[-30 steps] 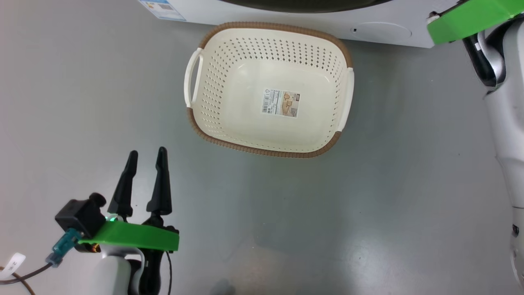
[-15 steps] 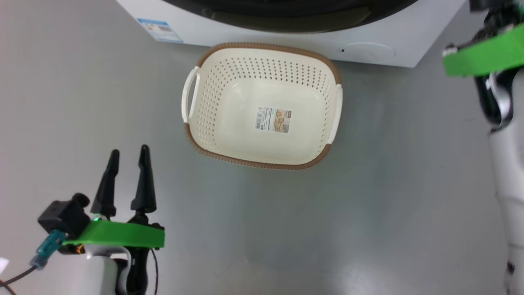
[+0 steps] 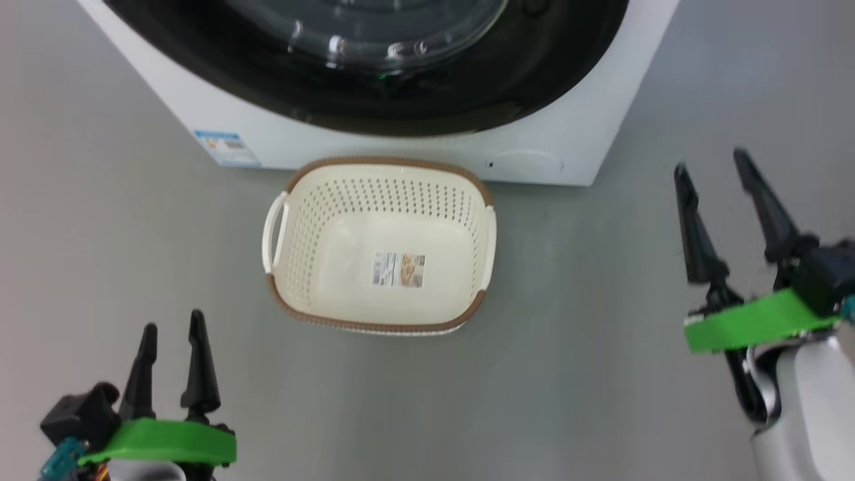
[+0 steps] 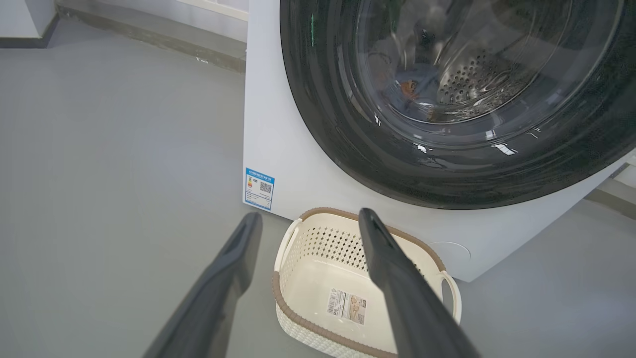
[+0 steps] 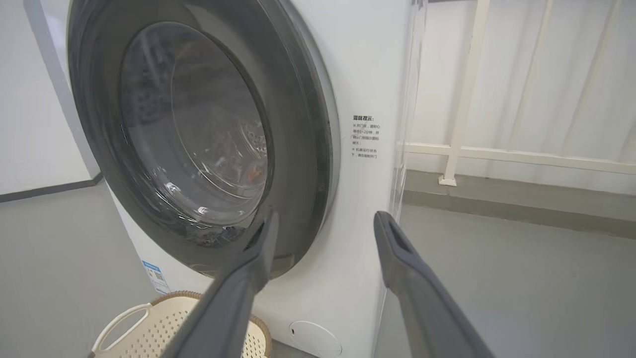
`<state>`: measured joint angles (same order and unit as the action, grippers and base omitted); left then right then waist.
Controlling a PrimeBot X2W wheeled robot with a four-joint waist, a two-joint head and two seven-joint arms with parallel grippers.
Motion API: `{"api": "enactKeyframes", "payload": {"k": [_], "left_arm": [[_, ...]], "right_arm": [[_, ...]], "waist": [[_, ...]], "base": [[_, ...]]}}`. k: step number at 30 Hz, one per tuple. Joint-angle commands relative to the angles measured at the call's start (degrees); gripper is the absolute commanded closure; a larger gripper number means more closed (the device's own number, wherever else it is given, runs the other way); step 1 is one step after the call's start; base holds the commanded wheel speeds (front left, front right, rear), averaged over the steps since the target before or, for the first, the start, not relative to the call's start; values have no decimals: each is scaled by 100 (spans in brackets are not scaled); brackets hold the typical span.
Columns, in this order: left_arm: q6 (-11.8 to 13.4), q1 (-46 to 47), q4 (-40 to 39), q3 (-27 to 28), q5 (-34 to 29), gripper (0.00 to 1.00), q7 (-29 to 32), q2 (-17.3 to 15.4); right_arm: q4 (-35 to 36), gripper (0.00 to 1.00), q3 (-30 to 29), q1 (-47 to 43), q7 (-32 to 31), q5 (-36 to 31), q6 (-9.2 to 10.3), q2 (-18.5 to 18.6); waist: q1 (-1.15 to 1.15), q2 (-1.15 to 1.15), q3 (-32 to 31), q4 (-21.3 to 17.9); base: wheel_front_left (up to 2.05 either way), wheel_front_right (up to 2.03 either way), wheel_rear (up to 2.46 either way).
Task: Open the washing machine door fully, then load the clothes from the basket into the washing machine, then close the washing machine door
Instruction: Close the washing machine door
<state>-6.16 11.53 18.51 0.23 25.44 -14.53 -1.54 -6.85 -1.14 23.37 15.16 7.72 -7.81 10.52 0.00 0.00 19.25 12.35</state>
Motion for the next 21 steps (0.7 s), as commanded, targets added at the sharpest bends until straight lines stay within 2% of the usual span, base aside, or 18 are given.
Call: {"api": "enactKeyframes", "payload": {"k": [1, 7, 21], "left_arm": [[-6, -120, -73, 244, -78, 0, -47, -133], [5, -512, -63, 373, -275, 0, -47, -133], [131, -951, -156, 313, -483, 0, -47, -133]], "right_arm": [[197, 0, 54, -278, -16, 82, 32, -118], [232, 0, -43, -1249, -16, 109, 32, -436], [79, 0, -199, -2151, -16, 38, 32, -667]], "waist": [[0, 0, -629, -427], [0, 0, -1093, -746], [0, 0, -1592, -988]], "base": [[0, 0, 0], [0, 0, 0], [0, 0, 0]]}}
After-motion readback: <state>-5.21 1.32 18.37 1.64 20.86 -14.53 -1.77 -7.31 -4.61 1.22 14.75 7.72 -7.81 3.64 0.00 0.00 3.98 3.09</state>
